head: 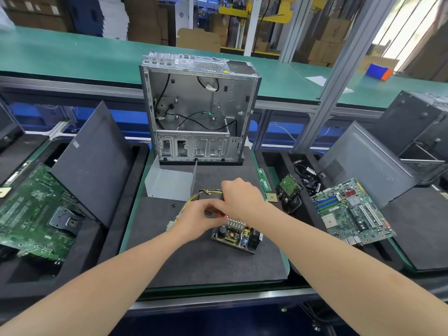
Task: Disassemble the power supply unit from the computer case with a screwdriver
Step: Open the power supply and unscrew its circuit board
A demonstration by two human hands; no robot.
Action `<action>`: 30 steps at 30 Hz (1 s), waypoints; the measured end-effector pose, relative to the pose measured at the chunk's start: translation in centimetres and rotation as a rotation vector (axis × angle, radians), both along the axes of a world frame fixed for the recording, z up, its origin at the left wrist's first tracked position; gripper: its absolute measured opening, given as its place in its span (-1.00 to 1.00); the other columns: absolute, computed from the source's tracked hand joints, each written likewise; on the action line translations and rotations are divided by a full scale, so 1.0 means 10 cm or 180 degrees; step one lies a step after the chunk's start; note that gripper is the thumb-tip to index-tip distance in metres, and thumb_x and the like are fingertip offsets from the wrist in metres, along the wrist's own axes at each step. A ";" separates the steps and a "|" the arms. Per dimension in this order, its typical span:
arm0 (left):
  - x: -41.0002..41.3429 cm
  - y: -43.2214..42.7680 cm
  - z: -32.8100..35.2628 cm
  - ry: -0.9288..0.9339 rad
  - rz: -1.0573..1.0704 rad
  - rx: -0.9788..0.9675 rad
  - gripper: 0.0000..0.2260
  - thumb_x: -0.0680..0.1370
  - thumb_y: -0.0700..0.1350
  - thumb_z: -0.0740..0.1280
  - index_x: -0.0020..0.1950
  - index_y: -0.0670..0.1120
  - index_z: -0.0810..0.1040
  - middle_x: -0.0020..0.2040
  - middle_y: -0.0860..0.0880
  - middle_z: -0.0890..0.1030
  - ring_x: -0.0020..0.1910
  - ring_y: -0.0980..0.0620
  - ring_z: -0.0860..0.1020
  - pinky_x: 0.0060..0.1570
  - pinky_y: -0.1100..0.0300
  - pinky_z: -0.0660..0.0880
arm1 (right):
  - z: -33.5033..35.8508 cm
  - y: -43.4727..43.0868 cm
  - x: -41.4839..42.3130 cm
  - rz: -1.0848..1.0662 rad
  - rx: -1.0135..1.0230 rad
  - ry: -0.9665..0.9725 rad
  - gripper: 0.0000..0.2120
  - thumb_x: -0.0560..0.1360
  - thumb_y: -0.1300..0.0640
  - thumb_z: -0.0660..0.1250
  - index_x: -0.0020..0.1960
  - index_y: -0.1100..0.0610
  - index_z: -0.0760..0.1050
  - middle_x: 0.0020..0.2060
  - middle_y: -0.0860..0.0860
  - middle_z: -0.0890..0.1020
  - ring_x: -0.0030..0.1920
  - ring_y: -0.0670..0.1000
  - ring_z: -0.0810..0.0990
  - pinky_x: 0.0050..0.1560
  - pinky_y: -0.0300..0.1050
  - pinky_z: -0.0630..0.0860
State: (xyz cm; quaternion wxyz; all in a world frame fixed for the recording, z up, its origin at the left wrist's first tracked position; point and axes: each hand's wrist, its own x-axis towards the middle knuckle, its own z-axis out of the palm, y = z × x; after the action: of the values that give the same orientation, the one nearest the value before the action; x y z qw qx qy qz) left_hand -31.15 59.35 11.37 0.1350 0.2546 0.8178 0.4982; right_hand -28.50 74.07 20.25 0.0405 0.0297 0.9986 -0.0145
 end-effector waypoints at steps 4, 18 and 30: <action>0.01 -0.14 -0.07 0.0161 -0.0085 -0.0241 -0.70 0.53 -0.29 0.41 0.12 0.08 0.66 0.00 0.18 0.71 0.04 0.27 0.62 0.04 0.49 0.45 | 0.04 0.08 0.03 0.0206 -0.0782 -0.0268 -0.81 0.51 0.00 0.39 0.02 0.01 0.41 -0.12 0.00 0.57 -0.10 0.16 0.58 -0.23 -0.02 0.53; 0.13 -0.25 -0.51 0.0197 0.0049 -0.0669 -0.80 0.49 -0.27 0.41 -0.05 0.05 0.59 -0.07 0.11 0.66 -0.05 0.16 0.62 -0.03 0.27 0.56 | 0.10 0.13 0.11 0.0316 -0.0942 -0.0125 -0.80 0.47 0.00 0.41 0.03 -0.02 0.44 -0.05 0.01 0.60 -0.09 0.13 0.59 -0.11 0.07 0.64; 0.10 -0.19 -0.48 0.0128 0.0048 -0.0505 -0.59 0.49 -0.43 0.30 0.12 0.07 0.55 -0.03 0.13 0.67 -0.01 0.20 0.63 0.01 0.35 0.55 | 0.04 0.08 0.17 0.0325 -0.0886 -0.0025 -0.80 0.48 0.03 0.38 0.05 0.01 0.43 -0.05 0.05 0.60 -0.10 0.16 0.58 -0.13 0.05 0.61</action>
State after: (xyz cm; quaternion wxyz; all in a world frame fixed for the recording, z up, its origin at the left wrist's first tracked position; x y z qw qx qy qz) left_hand -30.12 57.50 6.57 0.1345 0.2470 0.8591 0.4276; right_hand -26.82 74.89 20.67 0.0488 -0.0271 0.9870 -0.1507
